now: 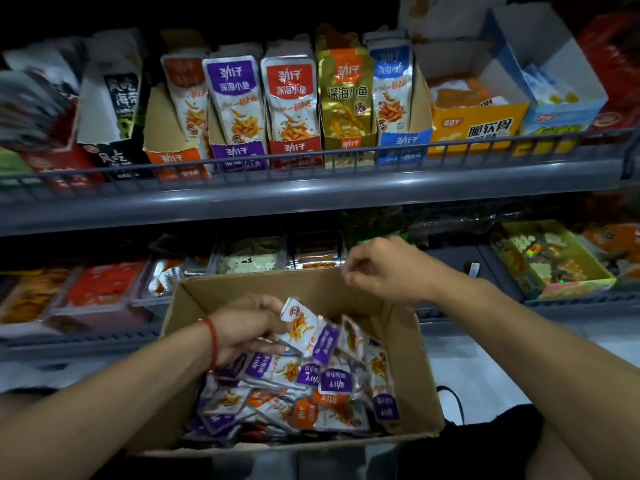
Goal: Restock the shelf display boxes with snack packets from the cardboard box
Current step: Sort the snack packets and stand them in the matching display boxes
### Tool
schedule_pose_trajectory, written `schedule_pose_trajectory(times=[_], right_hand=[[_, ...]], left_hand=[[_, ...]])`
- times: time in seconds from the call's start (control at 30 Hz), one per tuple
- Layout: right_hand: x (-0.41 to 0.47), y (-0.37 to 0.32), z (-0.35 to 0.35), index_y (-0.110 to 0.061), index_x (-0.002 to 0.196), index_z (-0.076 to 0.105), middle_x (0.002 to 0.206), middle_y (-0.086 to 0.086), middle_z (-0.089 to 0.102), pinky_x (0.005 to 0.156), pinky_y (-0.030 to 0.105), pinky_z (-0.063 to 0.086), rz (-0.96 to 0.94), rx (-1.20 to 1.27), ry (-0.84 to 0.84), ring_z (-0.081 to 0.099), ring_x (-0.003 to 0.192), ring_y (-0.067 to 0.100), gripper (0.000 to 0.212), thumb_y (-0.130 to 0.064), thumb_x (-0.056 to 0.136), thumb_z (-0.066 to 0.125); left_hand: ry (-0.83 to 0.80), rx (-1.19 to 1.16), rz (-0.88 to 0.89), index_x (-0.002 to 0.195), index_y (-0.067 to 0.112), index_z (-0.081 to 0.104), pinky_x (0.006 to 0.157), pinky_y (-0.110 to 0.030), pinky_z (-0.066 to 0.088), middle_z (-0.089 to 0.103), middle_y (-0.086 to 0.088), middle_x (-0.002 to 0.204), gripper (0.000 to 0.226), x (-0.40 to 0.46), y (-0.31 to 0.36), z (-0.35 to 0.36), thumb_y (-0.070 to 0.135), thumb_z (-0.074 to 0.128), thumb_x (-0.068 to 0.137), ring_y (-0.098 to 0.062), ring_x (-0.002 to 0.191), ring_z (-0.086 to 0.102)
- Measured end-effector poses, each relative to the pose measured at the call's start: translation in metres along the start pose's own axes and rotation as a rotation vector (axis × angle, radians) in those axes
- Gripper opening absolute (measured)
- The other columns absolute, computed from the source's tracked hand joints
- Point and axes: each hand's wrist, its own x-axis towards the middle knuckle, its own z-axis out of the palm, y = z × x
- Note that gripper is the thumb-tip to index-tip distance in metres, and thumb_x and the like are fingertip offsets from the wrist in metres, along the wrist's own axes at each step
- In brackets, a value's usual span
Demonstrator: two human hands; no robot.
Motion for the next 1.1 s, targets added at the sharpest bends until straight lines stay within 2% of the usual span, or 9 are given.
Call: schedule_pose_trajectory(times=[0.1,0.17,0.3,0.43,0.6,0.73,0.87,0.97,1.1], right_hand=[[-0.004,0.002,0.006,-0.023,0.108,0.073,0.104,-0.004,0.074,0.088,0.041,0.058,0.147,-0.088,-0.216,0.068,0.095,0.014,0.046,-0.064,0.092,0.059],[-0.008,0.004,0.010,-0.024,0.112,0.069,0.103,-0.001,0.076,0.087,0.044,0.059,0.211,0.104,-0.229,0.071,0.093,0.016,0.052,-0.069,0.088,0.060],[-0.014,-0.009,0.006,-0.008,0.098,0.064,0.095,0.008,0.079,0.078,0.035,0.059,0.324,0.833,0.001,0.075,0.086,0.019,0.020,-0.027,0.094,0.071],[-0.018,-0.026,0.000,-0.007,0.094,0.067,0.098,0.015,0.078,0.073,0.029,0.058,0.317,0.997,0.124,0.073,0.087,0.022,0.014,-0.022,0.095,0.068],[-0.008,-0.053,-0.012,-0.006,0.111,0.071,0.104,0.012,0.077,0.080,0.032,0.055,0.308,1.080,0.284,0.071,0.090,0.018,0.021,-0.020,0.098,0.062],[0.021,-0.086,-0.041,-0.012,0.103,0.073,0.094,0.005,0.078,0.071,0.026,0.055,0.188,0.884,0.419,0.072,0.085,0.014,0.011,-0.019,0.096,0.067],[0.060,-0.117,-0.098,-0.024,0.090,0.069,0.085,-0.005,0.072,0.073,0.022,0.054,-0.069,0.388,0.618,0.066,0.078,0.002,0.012,-0.016,0.099,0.065],[0.090,-0.132,-0.134,-0.016,0.110,0.069,0.107,0.004,0.070,0.086,0.036,0.054,-0.098,-0.027,0.699,0.063,0.098,0.012,0.018,-0.028,0.102,0.060],[0.122,-0.148,-0.154,-0.013,0.127,0.062,0.126,0.012,0.066,0.086,0.030,0.047,-0.138,-0.293,0.715,0.060,0.114,0.020,0.031,-0.032,0.104,0.054]], left_hand=[[-0.010,-0.150,0.115,0.102,0.003,0.065,0.072,-0.037,0.063,0.076,-0.017,0.102,0.019,-0.025,0.017,-0.008,-0.010,0.065,0.088,-0.025,0.089,0.075],[-0.044,-0.282,0.164,0.111,-0.002,0.064,0.075,-0.037,0.063,0.074,-0.020,0.109,0.028,-0.038,0.024,-0.010,-0.010,0.066,0.084,-0.027,0.090,0.075],[-0.092,-0.486,0.220,0.120,-0.003,0.062,0.074,-0.036,0.063,0.071,-0.023,0.116,0.049,-0.049,0.030,-0.010,-0.001,0.069,0.072,-0.032,0.100,0.071],[-0.112,-0.576,0.272,0.120,-0.001,0.062,0.074,-0.033,0.062,0.071,-0.020,0.117,0.039,-0.056,0.035,-0.013,0.006,0.066,0.083,-0.027,0.097,0.068],[-0.199,-0.684,0.369,0.113,0.005,0.064,0.074,-0.029,0.057,0.074,-0.013,0.105,0.026,-0.069,0.047,-0.022,0.008,0.060,0.088,-0.020,0.091,0.069],[-0.211,-0.816,0.475,0.120,0.007,0.062,0.084,-0.037,0.053,0.072,-0.013,0.113,0.038,-0.074,0.055,-0.039,0.014,0.063,0.084,-0.023,0.102,0.066],[-0.011,-0.799,0.526,0.123,0.010,0.065,0.100,-0.047,0.052,0.072,-0.011,0.120,0.034,-0.074,0.055,-0.068,0.023,0.062,0.092,-0.027,0.116,0.063],[0.051,-0.795,0.510,0.122,0.010,0.066,0.101,-0.050,0.052,0.070,-0.014,0.122,0.030,-0.076,0.050,-0.077,0.019,0.058,0.094,-0.030,0.118,0.062],[0.048,-0.766,0.500,0.119,0.008,0.067,0.092,-0.046,0.054,0.070,-0.017,0.120,0.028,-0.078,0.043,-0.074,0.013,0.056,0.094,-0.029,0.106,0.063]])
